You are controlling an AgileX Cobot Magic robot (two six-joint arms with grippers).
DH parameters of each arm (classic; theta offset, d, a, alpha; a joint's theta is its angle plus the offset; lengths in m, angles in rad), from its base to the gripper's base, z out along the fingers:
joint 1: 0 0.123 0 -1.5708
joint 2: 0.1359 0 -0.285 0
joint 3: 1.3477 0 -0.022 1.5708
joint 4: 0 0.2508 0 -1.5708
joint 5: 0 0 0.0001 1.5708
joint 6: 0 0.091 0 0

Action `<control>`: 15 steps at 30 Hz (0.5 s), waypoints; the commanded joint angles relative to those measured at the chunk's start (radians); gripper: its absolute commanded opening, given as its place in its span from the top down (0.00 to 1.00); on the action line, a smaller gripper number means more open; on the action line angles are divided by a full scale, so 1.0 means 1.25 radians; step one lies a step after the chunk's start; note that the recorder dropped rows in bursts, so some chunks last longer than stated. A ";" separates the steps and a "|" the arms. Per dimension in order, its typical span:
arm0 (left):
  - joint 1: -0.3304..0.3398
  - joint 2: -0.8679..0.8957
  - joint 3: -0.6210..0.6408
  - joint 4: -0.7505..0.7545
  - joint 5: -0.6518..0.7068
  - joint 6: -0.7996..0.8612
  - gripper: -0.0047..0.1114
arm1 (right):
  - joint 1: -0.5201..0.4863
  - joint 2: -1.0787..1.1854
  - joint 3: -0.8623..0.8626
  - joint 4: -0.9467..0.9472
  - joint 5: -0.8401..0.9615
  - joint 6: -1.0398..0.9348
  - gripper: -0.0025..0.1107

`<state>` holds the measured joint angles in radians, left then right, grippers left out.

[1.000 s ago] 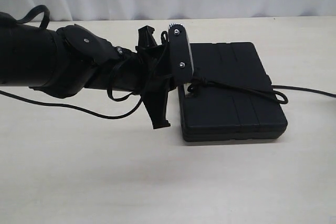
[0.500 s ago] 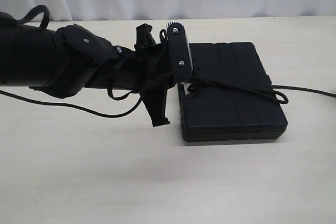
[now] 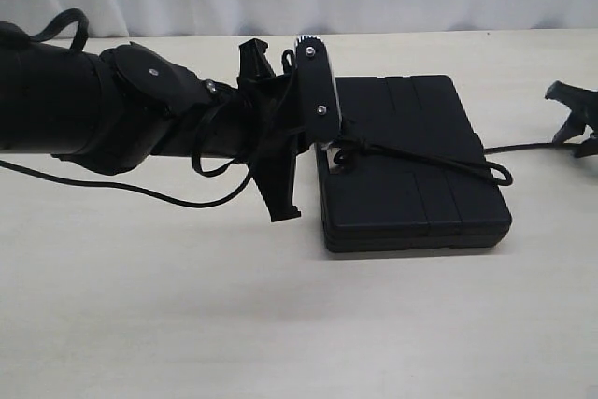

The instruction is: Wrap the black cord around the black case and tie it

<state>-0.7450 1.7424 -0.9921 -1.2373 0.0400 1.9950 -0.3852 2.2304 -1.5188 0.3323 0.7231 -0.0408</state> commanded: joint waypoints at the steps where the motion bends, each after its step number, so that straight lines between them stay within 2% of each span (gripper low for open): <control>1: 0.001 -0.007 0.001 -0.009 -0.005 -0.005 0.96 | 0.079 0.072 0.005 -0.121 0.021 0.021 0.81; 4: 0.001 -0.007 0.001 -0.009 0.000 -0.008 0.96 | 0.120 0.069 0.005 -0.186 -0.011 0.025 0.94; 11: 0.001 -0.007 0.001 -0.009 0.002 -0.008 0.96 | 0.121 0.005 -0.004 -0.192 -0.027 0.040 0.94; 15: 0.001 -0.007 0.001 -0.011 0.004 -0.008 0.96 | 0.124 0.005 0.016 -0.258 -0.036 0.072 0.94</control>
<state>-0.7450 1.7424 -0.9921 -1.2391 0.0400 1.9932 -0.2316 2.2290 -1.5201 0.0501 0.6529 0.0314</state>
